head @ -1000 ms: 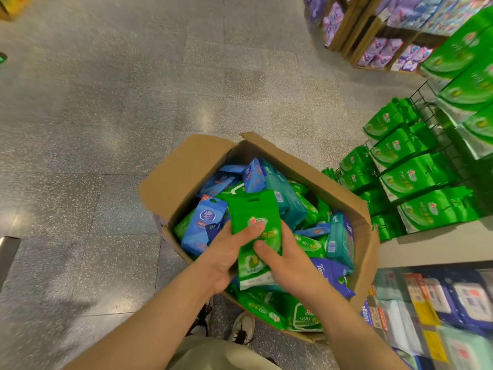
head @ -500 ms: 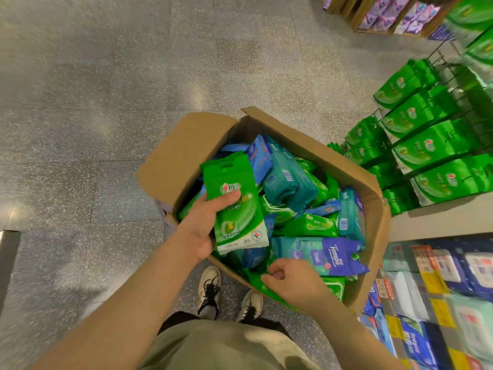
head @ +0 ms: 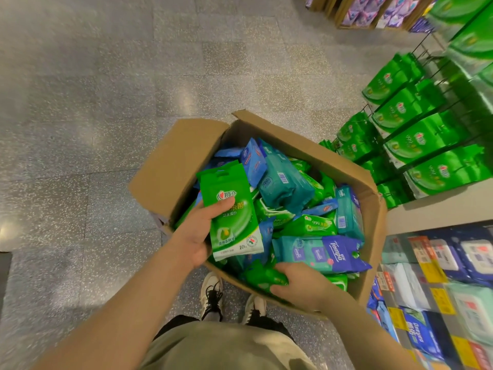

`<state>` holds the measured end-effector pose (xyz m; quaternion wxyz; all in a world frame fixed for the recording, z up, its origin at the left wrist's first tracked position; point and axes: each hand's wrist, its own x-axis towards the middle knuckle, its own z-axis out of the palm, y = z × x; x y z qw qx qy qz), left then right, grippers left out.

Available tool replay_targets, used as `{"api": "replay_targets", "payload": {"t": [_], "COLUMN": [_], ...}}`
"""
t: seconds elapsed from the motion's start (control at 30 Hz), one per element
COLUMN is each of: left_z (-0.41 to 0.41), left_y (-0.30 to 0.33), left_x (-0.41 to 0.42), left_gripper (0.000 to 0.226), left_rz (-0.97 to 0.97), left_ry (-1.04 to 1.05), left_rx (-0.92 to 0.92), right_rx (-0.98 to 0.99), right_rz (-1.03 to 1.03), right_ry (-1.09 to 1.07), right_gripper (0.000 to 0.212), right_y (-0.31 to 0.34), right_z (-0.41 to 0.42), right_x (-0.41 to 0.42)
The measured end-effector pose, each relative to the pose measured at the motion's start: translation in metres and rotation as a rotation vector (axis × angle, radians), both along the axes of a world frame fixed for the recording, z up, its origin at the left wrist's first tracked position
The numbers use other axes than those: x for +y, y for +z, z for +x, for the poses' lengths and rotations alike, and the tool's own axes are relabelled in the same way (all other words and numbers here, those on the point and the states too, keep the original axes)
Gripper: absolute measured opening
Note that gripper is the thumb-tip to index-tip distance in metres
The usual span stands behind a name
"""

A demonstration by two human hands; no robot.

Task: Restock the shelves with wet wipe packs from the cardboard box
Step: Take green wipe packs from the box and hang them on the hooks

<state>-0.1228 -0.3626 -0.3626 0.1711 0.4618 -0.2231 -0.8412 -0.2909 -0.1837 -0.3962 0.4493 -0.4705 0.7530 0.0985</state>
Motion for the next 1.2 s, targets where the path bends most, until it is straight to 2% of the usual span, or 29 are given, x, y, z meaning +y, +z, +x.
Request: {"api": "replay_targets", "payload": {"t": [0.13, 0.27, 0.33, 0.37, 0.4, 0.43, 0.5, 0.53, 0.63, 0.67, 0.73, 0.87, 0.97, 1.07, 1.2], "left_z": [0.0, 0.0, -0.002, -0.004, -0.007, -0.01, -0.02, -0.025, -0.036, -0.038, -0.039, -0.032, -0.026, -0.023, -0.022], "left_y": [-0.001, -0.005, -0.009, -0.011, -0.013, -0.016, -0.018, -0.019, -0.022, -0.022, -0.024, -0.027, -0.032, -0.032, -0.031], "left_x": [-0.006, -0.01, -0.009, -0.007, -0.005, -0.002, 0.007, 0.013, 0.029, 0.033, 0.037, 0.039, 0.038, 0.035, 0.032], "left_gripper": [0.048, 0.044, 0.047, 0.051, 0.057, 0.062, 0.067, 0.067, 0.07, 0.074, 0.088, 0.087, 0.104, 0.097, 0.076], "left_rz": [0.02, 0.009, -0.011, -0.02, -0.024, -0.026, -0.019, -0.005, 0.048, 0.061, 0.095, 0.103, 0.095, 0.076, 0.071], "left_ry": [-0.037, -0.063, -0.065, -0.072, -0.084, -0.101, -0.118, -0.122, -0.12, -0.114, -0.111, -0.089, -0.086, -0.078, -0.106], "left_rx": [0.015, 0.043, 0.049, 0.053, 0.056, 0.056, 0.049, 0.045, 0.034, 0.024, 0.03, 0.06, 0.079, 0.118, 0.12], "right_rx": [-0.13, -0.296, -0.339, -0.369, -0.404, -0.443, -0.5, -0.505, -0.472, -0.458, -0.453, -0.428, -0.388, -0.357, -0.413], "right_rz": [-0.135, -0.354, -0.448, -0.503, -0.577, -0.63, -0.646, -0.655, -0.656, -0.653, -0.649, -0.659, -0.665, -0.66, -0.575], "right_ry": [-0.324, -0.848, -1.094, -1.184, -1.223, -1.219, -1.138, -1.063, -0.986, -0.969, -0.916, -0.845, -0.775, -0.691, -0.742], "right_gripper": [0.034, 0.014, 0.043, 0.049, 0.045, 0.047, 0.073, 0.072, 0.029, 0.024, 0.022, 0.01, 0.024, 0.019, 0.022], "right_y": [0.027, 0.048, 0.054, 0.057, 0.063, 0.065, 0.07, 0.072, 0.069, 0.07, 0.067, 0.055, 0.042, 0.041, 0.044], "right_z": [-0.015, -0.03, -0.035, -0.036, -0.034, -0.033, -0.027, -0.022, -0.008, -0.002, 0.006, 0.017, 0.026, 0.031, 0.028], "right_x": [-0.001, -0.005, -0.01, -0.012, -0.015, -0.018, -0.026, -0.029, -0.04, -0.043, -0.046, -0.05, -0.054, -0.061, -0.064]}}
